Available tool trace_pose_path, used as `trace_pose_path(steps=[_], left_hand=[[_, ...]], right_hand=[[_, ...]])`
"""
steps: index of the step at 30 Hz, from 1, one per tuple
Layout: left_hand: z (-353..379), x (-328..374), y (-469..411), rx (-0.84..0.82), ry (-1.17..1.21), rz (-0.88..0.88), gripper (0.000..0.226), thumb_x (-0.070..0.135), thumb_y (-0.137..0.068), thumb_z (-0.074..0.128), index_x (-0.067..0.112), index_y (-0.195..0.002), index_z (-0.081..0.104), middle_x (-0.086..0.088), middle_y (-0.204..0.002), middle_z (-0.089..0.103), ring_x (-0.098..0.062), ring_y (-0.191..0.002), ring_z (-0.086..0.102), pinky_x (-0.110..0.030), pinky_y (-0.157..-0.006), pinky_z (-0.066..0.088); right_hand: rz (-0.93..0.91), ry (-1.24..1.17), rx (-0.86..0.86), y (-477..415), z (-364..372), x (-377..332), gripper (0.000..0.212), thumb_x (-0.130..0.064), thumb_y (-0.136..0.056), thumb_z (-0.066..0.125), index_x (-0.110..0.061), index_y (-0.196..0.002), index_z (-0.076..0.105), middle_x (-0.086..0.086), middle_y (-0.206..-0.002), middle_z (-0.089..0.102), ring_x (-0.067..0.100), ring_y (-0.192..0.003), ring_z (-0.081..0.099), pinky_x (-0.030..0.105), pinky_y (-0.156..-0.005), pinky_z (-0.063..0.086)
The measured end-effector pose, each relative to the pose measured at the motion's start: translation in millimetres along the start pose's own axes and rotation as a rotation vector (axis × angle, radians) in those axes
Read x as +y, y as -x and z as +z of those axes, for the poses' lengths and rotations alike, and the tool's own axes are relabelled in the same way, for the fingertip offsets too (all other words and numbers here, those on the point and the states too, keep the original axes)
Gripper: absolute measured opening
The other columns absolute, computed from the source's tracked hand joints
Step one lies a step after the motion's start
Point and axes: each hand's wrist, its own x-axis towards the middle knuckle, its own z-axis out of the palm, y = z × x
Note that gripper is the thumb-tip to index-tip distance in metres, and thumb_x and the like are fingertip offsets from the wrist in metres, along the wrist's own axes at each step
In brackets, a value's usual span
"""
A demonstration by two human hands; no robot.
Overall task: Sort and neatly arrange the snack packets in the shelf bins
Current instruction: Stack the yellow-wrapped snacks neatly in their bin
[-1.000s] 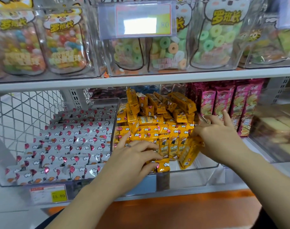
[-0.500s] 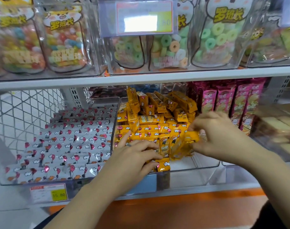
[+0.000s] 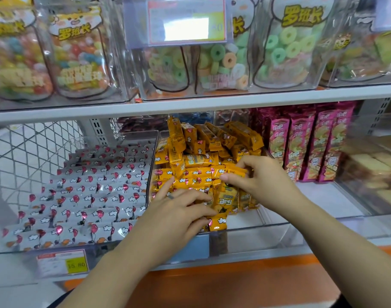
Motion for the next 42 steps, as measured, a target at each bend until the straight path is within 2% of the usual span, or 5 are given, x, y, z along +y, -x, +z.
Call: trace_pose_path(steps=[10, 14, 24, 32, 42], left_hand=[[-4.1, 2.0, 1.1, -0.02, -0.025, -0.021, 0.032, 0.045, -0.085, 0.039, 0.042, -0.1, 0.068, 0.017, -0.11, 0.06, -0.005, -0.097, 0.062, -0.052, -0.104, 0.025], [-5.0, 4.6, 2.1, 0.005, -0.06, -0.037, 0.033, 0.046, -0.085, 0.039, 0.043, -0.1, 0.068, 0.013, -0.095, 0.057, -0.007, -0.086, 0.062, -0.054, -0.103, 0.026], [-8.4, 6.4, 2.5, -0.03, -0.069, -0.066, 0.032, 0.047, -0.084, 0.038, 0.043, -0.093, 0.069, 0.01, -0.098, 0.06, -0.01, -0.087, 0.065, -0.053, -0.1, 0.028], [-8.9, 5.1, 3.4, -0.05, 0.026, -0.069, 0.032, 0.047, -0.086, 0.038, 0.042, -0.101, 0.066, 0.017, -0.109, 0.056, -0.006, -0.094, 0.062, -0.05, -0.106, 0.023], [-4.2, 11.2, -0.3, -0.156, 0.006, -0.071, 0.038, 0.05, -0.087, 0.036, 0.038, -0.111, 0.063, 0.017, -0.124, 0.059, -0.006, -0.108, 0.061, -0.053, -0.105, 0.029]], right_hand=[[0.132, -0.481, 0.287, 7.9, -39.2, -5.1, 0.011, -0.033, -0.084, 0.063, -0.022, -0.082, 0.062, 0.0, -0.074, 0.066, 0.011, -0.063, 0.064, 0.023, -0.057, 0.056], [0.212, -0.673, 0.052, 23.4, -24.3, -5.4, 0.009, -0.027, -0.087, 0.057, -0.021, -0.089, 0.063, 0.009, -0.09, 0.062, 0.012, -0.066, 0.068, 0.018, -0.057, 0.054], [-0.068, -0.003, -0.37, 27.4, -15.0, 4.9, 0.026, -0.04, -0.079, 0.07, -0.038, -0.102, 0.059, -0.017, -0.092, 0.057, -0.001, -0.087, 0.051, 0.023, -0.078, 0.044], [0.04, -0.018, -0.423, 22.5, 13.2, -3.4, 0.033, -0.017, -0.085, 0.066, -0.027, -0.072, 0.037, -0.008, -0.068, 0.049, 0.002, -0.057, 0.044, 0.015, -0.05, 0.035], [0.055, 0.088, -0.817, 20.6, 10.4, -2.9, 0.014, -0.021, -0.1, 0.039, -0.024, -0.088, 0.046, -0.011, -0.084, 0.049, 0.007, -0.077, 0.046, 0.025, -0.067, 0.036]])
